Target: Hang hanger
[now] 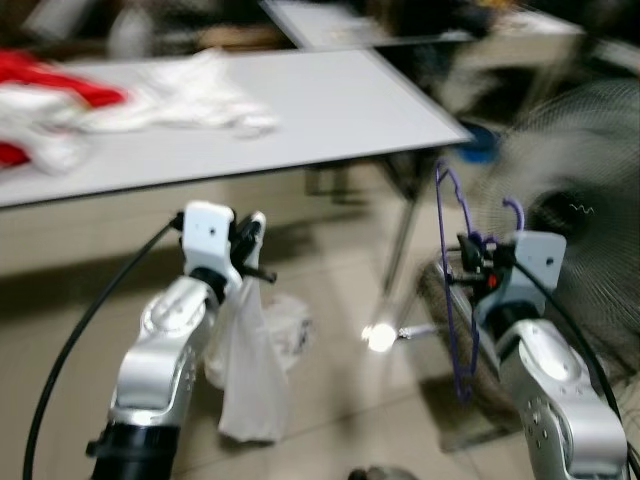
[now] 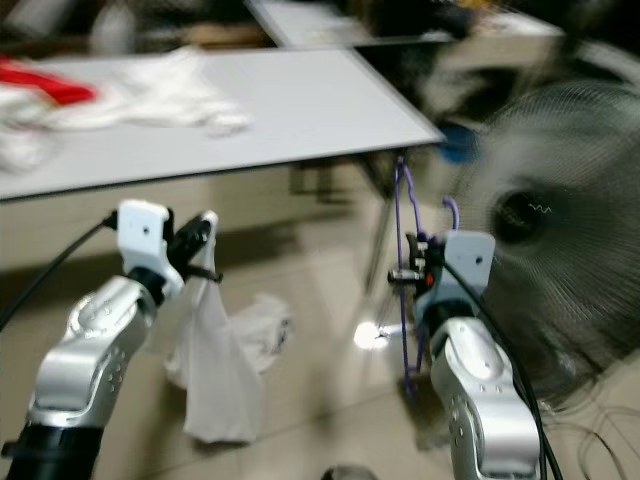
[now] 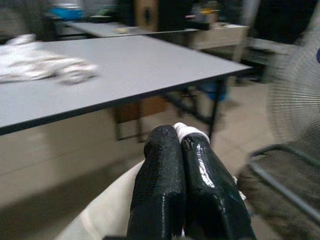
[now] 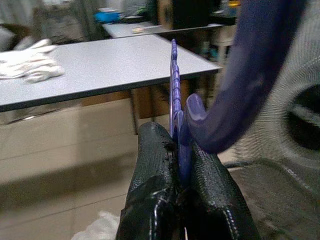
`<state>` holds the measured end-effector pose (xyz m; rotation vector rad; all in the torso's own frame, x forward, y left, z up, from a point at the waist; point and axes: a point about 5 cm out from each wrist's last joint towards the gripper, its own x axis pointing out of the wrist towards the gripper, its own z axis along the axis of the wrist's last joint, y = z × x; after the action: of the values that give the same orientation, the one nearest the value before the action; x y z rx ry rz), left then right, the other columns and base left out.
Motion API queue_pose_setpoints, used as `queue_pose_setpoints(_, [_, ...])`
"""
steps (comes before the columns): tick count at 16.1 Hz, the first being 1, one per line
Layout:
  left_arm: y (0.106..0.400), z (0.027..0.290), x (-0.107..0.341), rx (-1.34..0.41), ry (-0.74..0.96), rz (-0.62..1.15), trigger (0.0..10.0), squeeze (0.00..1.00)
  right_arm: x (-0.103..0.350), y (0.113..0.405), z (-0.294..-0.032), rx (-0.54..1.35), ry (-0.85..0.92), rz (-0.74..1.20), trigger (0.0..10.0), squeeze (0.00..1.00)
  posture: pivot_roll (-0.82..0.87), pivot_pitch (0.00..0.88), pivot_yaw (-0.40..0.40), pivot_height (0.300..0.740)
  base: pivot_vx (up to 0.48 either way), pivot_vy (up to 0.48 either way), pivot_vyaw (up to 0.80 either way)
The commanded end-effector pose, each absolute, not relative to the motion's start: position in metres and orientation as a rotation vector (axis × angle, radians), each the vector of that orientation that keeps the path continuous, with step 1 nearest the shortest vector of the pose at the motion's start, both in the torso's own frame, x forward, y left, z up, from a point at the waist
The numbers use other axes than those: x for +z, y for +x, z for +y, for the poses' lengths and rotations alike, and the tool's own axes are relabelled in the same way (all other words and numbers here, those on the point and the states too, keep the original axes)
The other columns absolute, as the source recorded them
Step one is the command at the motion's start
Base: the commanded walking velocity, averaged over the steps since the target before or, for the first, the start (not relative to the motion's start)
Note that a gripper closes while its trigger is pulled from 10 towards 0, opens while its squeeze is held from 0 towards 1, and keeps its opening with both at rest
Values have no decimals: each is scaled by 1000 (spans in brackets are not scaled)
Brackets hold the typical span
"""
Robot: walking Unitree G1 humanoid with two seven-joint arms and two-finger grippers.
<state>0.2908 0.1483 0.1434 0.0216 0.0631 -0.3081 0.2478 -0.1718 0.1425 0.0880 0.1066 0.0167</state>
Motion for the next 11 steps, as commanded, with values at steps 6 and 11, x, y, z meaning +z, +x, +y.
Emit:
queue_pose_setpoints(6, [292, 145, 150, -325, 15, 24, 10000, 0, 144, 250, -171, 46, 61, 93, 10000, 0, -163, 0, -11, 740, 292, 0, 0])
queue_pose_setpoints(11, [294, 141, 150, -340, 10, 18, 10000, 0, 144, 249, -169, 58, 58, 92, 10000, 0, -169, 0, -7, 740, 322, 0, -320])
